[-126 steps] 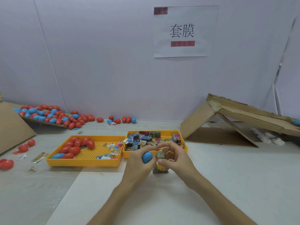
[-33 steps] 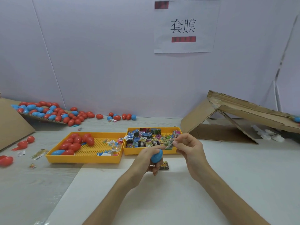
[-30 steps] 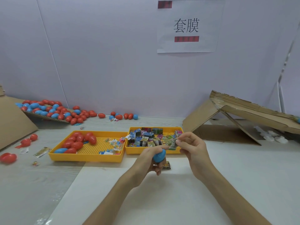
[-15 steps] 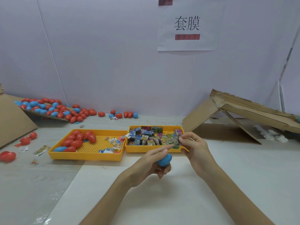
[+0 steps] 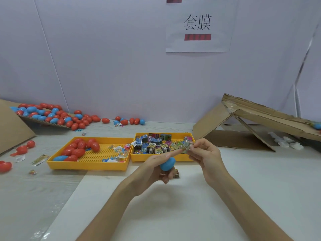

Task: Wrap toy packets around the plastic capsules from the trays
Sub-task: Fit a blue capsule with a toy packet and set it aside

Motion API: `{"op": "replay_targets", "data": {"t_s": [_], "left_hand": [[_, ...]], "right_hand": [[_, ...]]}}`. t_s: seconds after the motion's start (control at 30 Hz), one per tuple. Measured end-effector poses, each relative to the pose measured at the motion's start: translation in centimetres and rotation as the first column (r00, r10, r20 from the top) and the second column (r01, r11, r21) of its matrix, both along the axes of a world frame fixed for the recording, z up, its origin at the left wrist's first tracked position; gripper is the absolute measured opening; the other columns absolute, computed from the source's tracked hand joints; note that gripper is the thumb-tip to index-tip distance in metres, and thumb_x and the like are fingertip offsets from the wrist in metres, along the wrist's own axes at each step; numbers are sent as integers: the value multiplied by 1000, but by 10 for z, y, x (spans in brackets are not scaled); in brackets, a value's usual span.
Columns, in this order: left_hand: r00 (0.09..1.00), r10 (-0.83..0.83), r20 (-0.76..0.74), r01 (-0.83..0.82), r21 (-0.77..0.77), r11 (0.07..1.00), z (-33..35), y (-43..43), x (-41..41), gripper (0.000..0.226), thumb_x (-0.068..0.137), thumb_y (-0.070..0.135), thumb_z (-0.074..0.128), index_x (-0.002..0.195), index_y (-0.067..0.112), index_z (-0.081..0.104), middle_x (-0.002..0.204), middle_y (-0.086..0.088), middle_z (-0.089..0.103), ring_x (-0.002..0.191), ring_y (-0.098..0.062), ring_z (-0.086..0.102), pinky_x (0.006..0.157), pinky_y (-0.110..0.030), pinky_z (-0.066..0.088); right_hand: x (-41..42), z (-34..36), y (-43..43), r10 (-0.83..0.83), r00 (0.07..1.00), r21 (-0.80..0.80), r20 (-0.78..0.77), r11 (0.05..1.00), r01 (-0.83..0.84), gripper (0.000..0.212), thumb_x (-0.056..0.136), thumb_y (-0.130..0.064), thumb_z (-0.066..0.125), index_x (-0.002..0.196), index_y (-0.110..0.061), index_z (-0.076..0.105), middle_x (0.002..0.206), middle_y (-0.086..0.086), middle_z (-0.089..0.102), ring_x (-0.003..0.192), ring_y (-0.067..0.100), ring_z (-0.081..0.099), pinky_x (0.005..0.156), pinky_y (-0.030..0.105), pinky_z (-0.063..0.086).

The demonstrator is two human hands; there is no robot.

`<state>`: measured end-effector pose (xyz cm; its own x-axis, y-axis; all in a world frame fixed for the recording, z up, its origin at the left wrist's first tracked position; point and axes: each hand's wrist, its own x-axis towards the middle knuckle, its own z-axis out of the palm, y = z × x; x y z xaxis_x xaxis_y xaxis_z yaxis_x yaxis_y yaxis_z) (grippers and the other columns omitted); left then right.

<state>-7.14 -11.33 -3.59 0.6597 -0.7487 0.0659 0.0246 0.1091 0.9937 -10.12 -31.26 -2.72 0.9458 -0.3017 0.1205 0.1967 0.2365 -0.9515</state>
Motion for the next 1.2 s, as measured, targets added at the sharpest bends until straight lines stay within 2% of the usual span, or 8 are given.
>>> {"op": "replay_targets", "data": {"t_s": [0.1,0.2,0.43,0.6,0.77,0.9,1.03,1.2], "left_hand": [[998,60,-4,-60,-67,996,2,2,1,48,94,49,54,135,27,63,70,-4,48,63,-15,44,62,-28,41],[987,158,-20,-159,-56,986,1,1,2,52,95,49,52,134,15,57,68,-2,47,59,-14,44,59,-28,42],[971,192,-140,-191,18,981,-1,-7,2,41,106,38,33,136,20,54,67,-1,42,56,-16,36,57,-31,39],[965,144,-220,-160,-57,985,5,-4,0,43,83,30,53,121,11,49,66,-5,39,54,-18,34,53,-30,40],[964,172,-201,-185,-47,982,4,-3,-1,26,97,26,42,118,10,45,67,-4,36,54,-16,36,53,-29,39],[976,158,-150,-166,-41,985,4,-3,-3,36,90,31,57,117,12,45,68,-2,36,55,-15,36,54,-28,39],[983,165,-78,-165,6,986,2,-3,-4,47,94,44,57,124,11,43,69,-1,36,56,-15,34,56,-26,39],[980,198,-17,-196,84,977,-2,-7,-3,57,92,50,44,132,9,43,70,1,39,56,-15,37,56,-28,39]], "right_hand": [[-2,3,-6,-49,999,-60,16,997,50,36,89,2,68,65,-24,64,76,0,72,74,16,71,59,22,49],[-4,4,-3,-63,996,-184,63,980,74,32,87,4,71,66,-22,67,73,0,72,68,12,68,56,21,44],[-7,3,9,89,992,-306,92,950,-57,34,84,9,70,66,-20,71,70,0,70,63,8,61,52,21,42],[-7,4,10,110,992,-328,64,941,-83,36,92,11,56,83,-18,77,85,1,76,70,13,70,57,22,49],[-7,3,9,136,989,-332,60,937,-108,33,94,9,55,95,-16,76,93,2,78,77,17,73,61,22,53],[-6,2,9,143,987,-340,72,934,-110,33,94,9,55,97,-17,76,94,2,78,77,17,73,63,24,54],[-7,2,11,156,983,-368,93,923,-112,37,92,13,55,97,-18,75,91,-1,78,82,10,72,62,21,53],[-8,1,14,197,974,-398,110,907,-138,40,91,16,55,98,-18,76,93,-2,78,92,9,72,68,17,52]]}}
